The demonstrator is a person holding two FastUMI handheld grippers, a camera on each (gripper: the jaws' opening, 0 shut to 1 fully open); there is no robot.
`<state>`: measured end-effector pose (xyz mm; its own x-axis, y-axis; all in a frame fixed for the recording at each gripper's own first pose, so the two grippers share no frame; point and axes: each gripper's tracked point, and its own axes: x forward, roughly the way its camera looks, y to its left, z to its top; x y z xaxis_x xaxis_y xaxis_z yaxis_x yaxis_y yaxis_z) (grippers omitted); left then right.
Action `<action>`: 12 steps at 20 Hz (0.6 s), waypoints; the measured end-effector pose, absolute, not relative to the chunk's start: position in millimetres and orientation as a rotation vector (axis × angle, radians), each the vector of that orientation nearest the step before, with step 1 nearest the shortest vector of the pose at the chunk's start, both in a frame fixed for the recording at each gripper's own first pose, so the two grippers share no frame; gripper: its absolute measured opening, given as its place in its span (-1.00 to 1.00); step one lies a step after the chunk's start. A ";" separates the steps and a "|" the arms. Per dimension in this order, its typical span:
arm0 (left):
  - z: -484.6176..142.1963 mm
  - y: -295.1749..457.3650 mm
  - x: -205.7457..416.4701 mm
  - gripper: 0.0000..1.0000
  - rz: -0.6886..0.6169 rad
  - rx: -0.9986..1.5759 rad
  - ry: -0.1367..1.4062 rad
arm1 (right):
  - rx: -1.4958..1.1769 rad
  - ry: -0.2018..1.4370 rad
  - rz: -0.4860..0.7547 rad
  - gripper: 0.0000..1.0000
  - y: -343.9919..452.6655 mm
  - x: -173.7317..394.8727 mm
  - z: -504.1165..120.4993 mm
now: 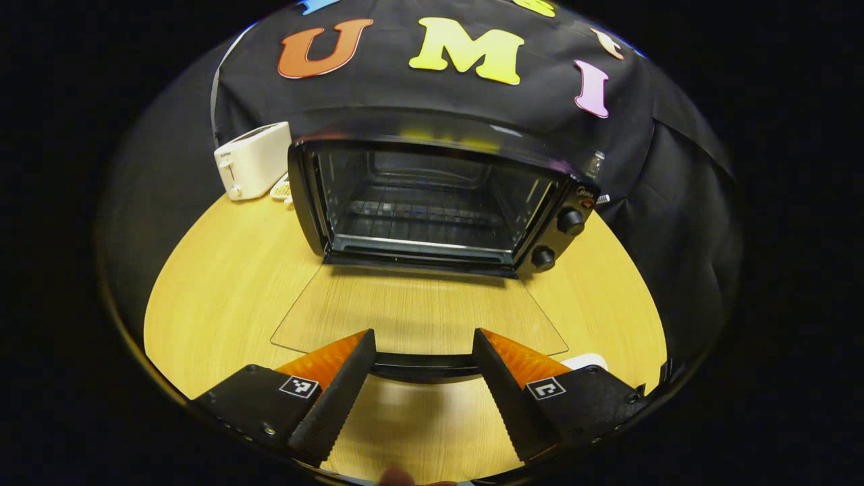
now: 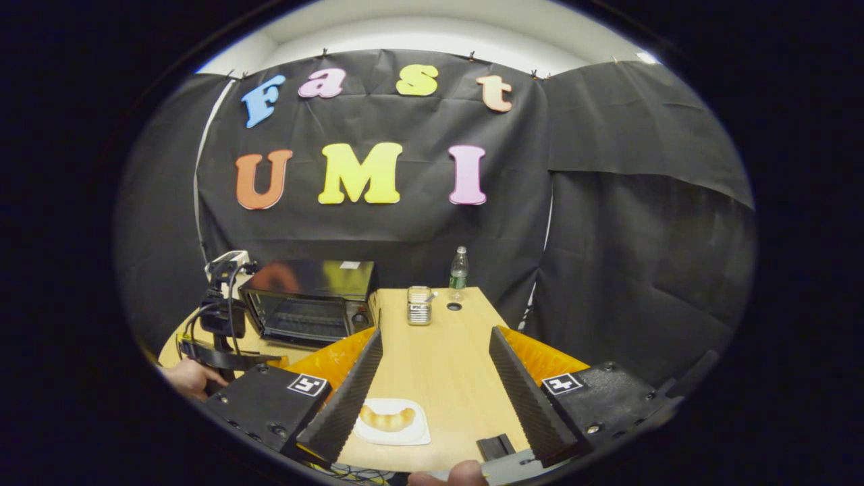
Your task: Open the electric oven with the left hand, put the food in, and close the electric oven.
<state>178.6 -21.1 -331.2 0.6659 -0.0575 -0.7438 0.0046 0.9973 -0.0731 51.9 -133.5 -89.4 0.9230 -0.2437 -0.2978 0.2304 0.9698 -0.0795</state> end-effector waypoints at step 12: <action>-343.2 -9.1 167.8 0.65 -0.017 -0.056 0.820 | -0.057 0.364 -0.200 0.98 -125.0 29.4 -102.5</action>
